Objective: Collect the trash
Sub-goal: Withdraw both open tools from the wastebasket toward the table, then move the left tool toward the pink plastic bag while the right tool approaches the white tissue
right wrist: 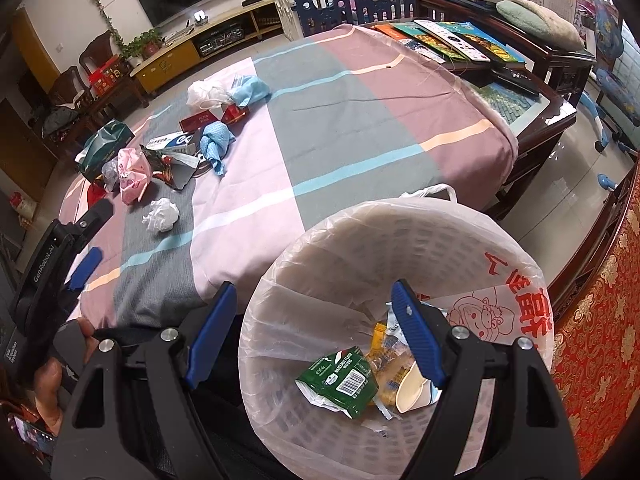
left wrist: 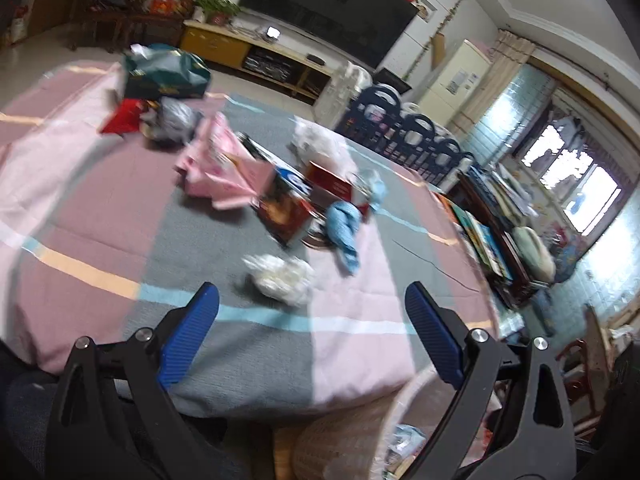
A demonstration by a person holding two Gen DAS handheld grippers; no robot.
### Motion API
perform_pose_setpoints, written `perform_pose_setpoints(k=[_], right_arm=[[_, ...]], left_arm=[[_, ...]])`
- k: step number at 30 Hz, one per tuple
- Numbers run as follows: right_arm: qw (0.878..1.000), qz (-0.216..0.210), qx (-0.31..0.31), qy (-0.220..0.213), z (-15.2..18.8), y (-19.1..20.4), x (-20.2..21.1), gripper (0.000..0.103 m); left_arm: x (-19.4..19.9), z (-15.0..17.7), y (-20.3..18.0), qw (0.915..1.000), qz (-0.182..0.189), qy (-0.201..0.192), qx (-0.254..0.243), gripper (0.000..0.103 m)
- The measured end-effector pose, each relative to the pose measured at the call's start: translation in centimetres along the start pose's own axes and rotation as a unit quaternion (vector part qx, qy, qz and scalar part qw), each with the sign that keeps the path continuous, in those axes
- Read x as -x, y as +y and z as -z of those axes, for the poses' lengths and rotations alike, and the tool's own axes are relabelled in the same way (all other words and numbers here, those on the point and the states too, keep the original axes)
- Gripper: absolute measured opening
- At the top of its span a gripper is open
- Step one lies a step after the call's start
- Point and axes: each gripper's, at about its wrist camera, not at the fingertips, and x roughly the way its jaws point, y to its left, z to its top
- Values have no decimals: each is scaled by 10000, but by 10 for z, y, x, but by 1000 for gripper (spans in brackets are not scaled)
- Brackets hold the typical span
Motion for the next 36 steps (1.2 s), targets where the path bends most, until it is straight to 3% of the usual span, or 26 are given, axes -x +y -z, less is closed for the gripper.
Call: perform_pose_setpoints(k=[2, 5, 12, 18, 30, 36], right_arm=[[10000, 32, 32, -78, -2, -1, 2, 78], [9998, 100, 94, -126, -4, -1, 0, 78], [9998, 1, 139, -117, -8, 8, -10, 78], [9989, -170, 353, -254, -17, 35, -14, 78], [9959, -651, 574, -260, -32, 96, -27, 78], [9954, -633, 706, -147, -24, 103, -35, 78]], left_arm=[[17, -16, 7, 9971, -619, -361, -248, 94], [32, -43, 28, 9933, -1095, -300, -228, 94], [60, -72, 88, 9914, -1064, -61, 765, 94], [51, -67, 107, 9850, -1461, 184, 895, 94], [52, -65, 115, 9831, -1559, 213, 937, 94], [48, -65, 121, 9820, -1571, 271, 1015, 94]])
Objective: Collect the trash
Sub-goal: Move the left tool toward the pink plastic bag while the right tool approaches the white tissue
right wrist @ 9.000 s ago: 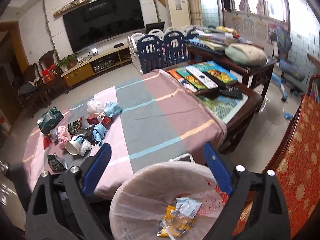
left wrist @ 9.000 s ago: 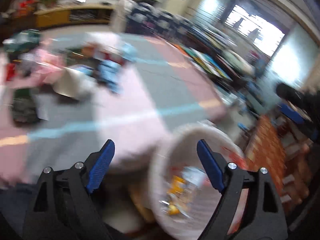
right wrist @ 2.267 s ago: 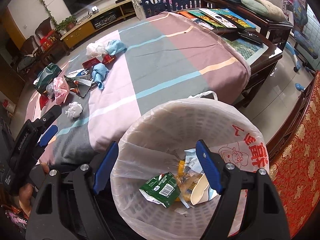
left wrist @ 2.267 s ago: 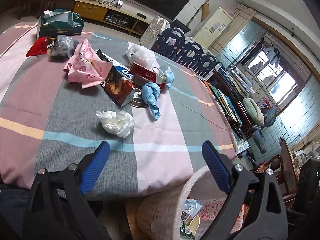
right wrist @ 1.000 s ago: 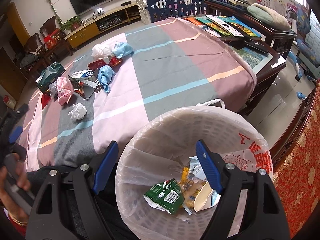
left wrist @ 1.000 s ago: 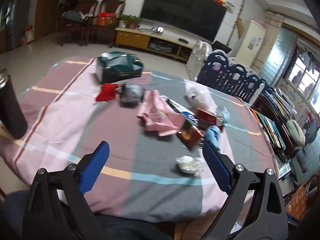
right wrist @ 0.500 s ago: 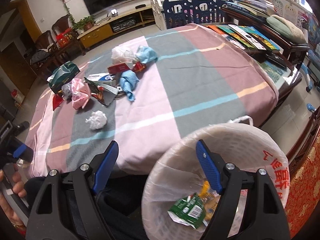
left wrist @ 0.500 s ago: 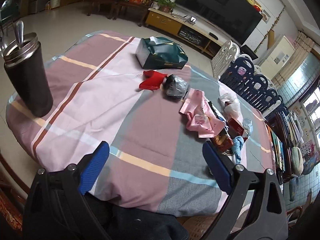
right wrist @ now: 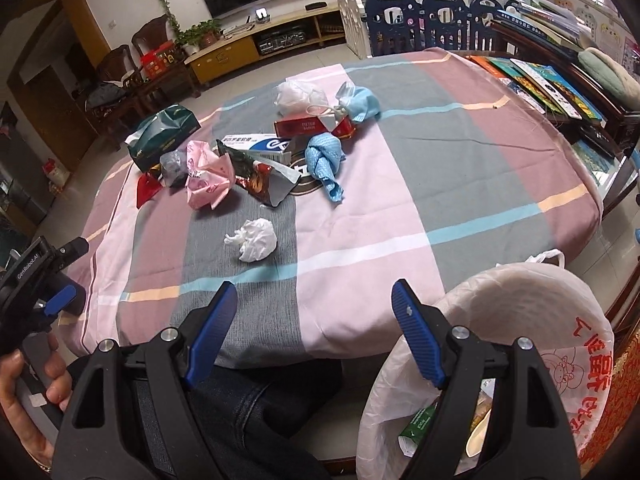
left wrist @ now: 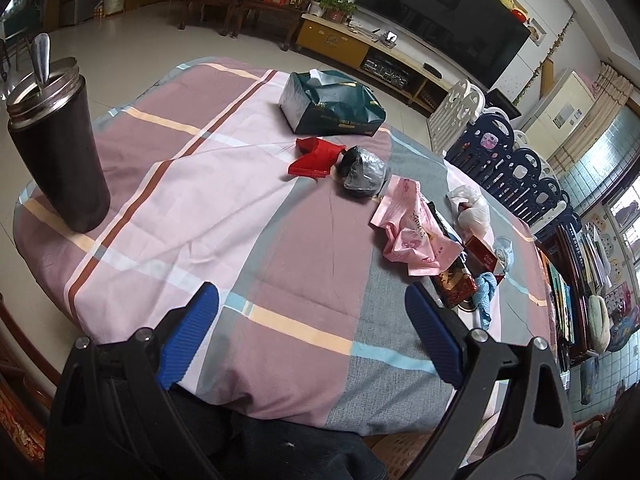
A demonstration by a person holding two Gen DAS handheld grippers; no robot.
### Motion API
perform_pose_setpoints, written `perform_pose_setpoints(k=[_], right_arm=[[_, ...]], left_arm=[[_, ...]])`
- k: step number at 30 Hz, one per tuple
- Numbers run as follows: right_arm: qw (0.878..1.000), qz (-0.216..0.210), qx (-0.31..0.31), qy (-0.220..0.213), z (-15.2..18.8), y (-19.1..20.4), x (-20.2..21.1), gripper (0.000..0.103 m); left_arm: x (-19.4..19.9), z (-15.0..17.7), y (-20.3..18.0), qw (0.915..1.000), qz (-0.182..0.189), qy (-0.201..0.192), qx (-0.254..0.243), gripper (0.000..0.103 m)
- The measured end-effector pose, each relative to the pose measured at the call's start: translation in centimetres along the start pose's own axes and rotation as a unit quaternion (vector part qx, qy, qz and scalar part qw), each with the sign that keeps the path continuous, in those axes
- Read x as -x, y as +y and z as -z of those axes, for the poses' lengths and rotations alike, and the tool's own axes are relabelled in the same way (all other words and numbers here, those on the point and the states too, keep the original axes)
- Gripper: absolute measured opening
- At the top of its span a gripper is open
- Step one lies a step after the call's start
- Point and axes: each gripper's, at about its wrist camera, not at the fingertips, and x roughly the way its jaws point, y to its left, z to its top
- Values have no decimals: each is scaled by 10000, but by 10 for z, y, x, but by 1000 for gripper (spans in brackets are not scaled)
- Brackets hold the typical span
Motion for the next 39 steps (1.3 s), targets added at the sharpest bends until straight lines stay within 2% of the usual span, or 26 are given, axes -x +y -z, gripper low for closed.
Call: perform_pose_setpoints(k=[7, 32, 39], right_arm=[[9995, -59, -289, 107, 3, -11, -3, 78], [9995, -75, -220, 195, 9, -6, -7, 78], [10000, -33, -23, 50, -14, 11, -12, 78]], left_arm=[[-2, 0, 0, 10000, -1, 30, -8, 94], [-3, 1, 1, 10000, 16, 36, 16, 94], [-4, -2, 17, 9998, 33, -13, 184, 94]])
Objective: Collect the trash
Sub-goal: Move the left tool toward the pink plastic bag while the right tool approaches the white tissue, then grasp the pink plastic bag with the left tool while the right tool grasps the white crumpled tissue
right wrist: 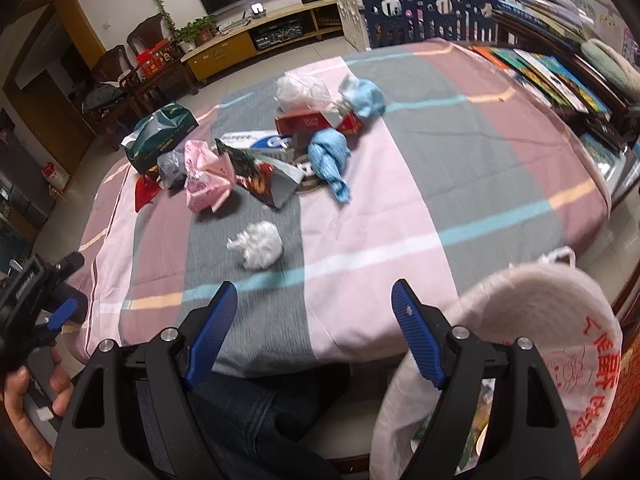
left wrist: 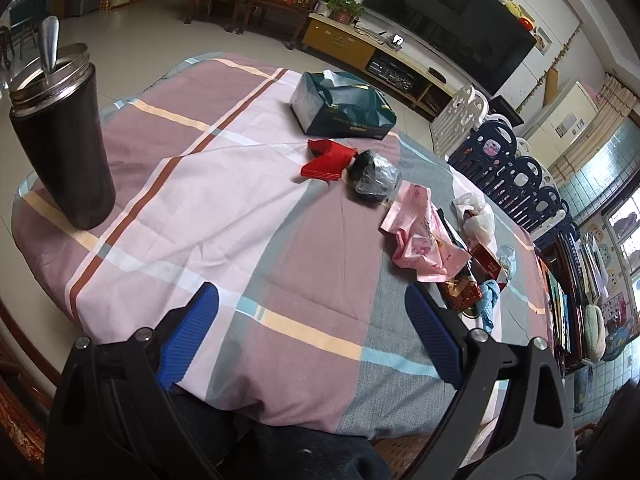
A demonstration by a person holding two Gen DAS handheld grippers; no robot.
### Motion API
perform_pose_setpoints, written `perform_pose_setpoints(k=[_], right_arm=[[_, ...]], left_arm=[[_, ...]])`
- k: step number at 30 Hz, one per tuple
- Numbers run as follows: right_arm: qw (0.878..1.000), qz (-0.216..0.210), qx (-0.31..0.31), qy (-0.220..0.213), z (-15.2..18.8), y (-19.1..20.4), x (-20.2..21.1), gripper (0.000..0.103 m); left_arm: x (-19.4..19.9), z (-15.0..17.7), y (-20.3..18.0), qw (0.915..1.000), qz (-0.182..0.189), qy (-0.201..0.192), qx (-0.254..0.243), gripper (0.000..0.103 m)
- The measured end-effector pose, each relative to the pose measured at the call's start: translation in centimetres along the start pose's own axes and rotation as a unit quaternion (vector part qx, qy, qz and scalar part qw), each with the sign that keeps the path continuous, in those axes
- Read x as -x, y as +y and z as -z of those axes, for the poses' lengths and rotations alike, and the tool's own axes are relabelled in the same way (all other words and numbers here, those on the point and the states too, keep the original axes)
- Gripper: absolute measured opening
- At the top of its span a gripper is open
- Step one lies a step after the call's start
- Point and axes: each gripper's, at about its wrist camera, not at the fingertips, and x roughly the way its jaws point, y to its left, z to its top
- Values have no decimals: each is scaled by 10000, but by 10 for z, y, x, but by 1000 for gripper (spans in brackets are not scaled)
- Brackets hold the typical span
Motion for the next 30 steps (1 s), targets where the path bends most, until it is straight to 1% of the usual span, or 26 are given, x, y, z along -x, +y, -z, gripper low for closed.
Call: perform_pose_setpoints(k=[5, 9, 12, 14, 18, 19, 20, 22, 23, 25, 30], right_arm=[[9994, -57, 289, -186, -37, 34, -24, 78], [9972, -221, 700, -132, -64, 83, -59, 78], [9935, -201, 1122, -15, -78, 120, -90, 78], [9897, -21, 1431, 83, -85, 142, -114, 78], [9810, 453, 1857, 334, -87, 161, -155, 78], [9780, 538, 1972, 411, -85, 163, -162, 75], [9751, 600, 2080, 485, -81, 164, -169, 56], [9726, 619, 2149, 636, -73, 162, -175, 37], [9726, 607, 2150, 649, -70, 162, -175, 22], [9732, 450, 2129, 738, -63, 162, -172, 15], [9786, -388, 1786, 944, -51, 163, -149, 15]], left_arm=[[-1, 0, 1, 10000, -41, 3, 5, 94], [-3, -1, 2, 9999, -110, 5, -22, 94], [-6, -2, 7, 9998, -202, 39, 29, 94], [-10, -2, 11, 9996, -246, 71, 91, 94], [-13, -4, 18, 9993, -299, 92, 209, 94], [-14, -5, 20, 9993, -294, 94, 227, 94], [-15, -5, 21, 9992, -292, 100, 240, 94], [-16, -5, 23, 9992, -292, 114, 261, 94], [-17, -4, 24, 9991, -285, 127, 272, 94], [-18, -4, 25, 9990, -262, 159, 310, 94], [-14, -5, 31, 9985, -326, 60, 434, 94]])
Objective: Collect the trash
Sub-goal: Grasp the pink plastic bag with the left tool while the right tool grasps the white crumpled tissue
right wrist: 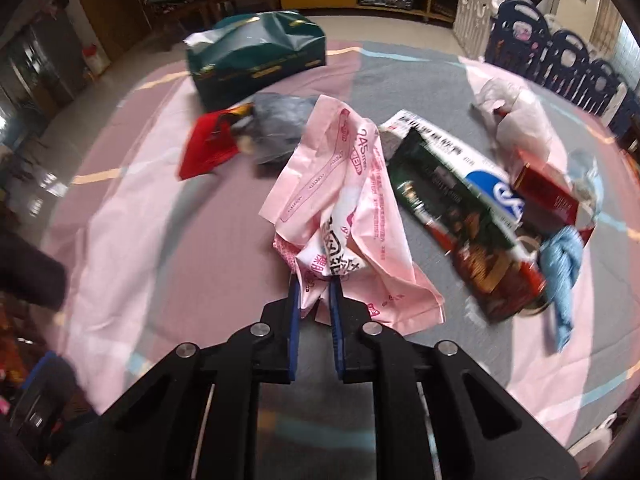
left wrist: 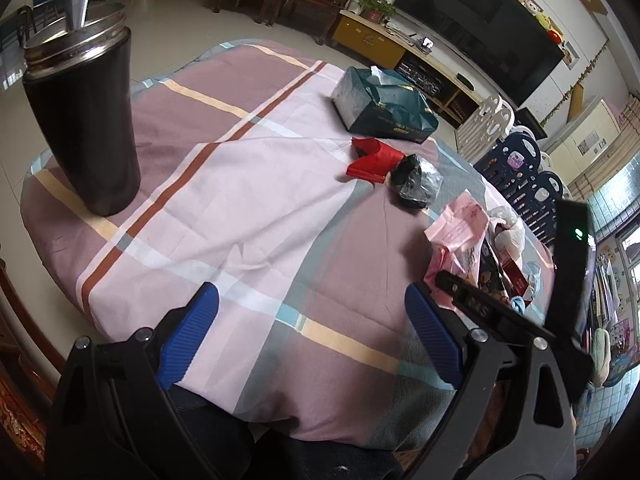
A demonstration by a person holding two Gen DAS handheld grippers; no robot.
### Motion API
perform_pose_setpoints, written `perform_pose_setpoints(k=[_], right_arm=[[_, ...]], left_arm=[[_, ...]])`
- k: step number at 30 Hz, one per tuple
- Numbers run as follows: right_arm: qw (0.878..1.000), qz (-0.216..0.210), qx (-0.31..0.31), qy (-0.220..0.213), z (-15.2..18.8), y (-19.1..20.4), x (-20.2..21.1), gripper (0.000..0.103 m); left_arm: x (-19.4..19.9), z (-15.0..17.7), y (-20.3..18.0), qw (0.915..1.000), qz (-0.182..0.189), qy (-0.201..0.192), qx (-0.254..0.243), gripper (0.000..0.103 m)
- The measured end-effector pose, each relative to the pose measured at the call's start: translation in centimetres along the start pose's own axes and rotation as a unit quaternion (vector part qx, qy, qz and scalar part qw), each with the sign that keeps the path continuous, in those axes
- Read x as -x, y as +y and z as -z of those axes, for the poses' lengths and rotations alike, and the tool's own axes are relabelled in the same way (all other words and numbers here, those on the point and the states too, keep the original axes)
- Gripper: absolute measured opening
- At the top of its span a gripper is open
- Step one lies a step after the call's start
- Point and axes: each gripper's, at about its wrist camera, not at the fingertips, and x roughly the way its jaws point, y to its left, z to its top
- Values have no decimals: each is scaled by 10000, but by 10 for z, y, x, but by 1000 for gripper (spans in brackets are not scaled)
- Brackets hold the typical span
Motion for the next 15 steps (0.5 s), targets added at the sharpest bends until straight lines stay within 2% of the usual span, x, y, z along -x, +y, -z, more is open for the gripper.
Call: perform_pose_setpoints(k=[4, 6, 8, 10, 15], right_arm=[[9978, -631, 50, 203, 11, 16, 7, 17], [9972, -713, 19, 228, 16, 19, 10, 32], [9972, -745, -36, 87, 20, 20, 20, 55], [9977, -669, -100, -101, 23, 15, 31, 59], [9982, -370, -287, -364, 30, -4, 49, 60]], left_arm=[[1, -2, 8, 9998, -85, -35, 183, 94], [1, -3, 11, 9996, -114, -52, 243, 94], [2, -3, 14, 9995, -137, -69, 286, 94], [2, -3, 14, 9994, -149, -72, 300, 94], [0, -3, 15, 9994, -151, -49, 308, 94]])
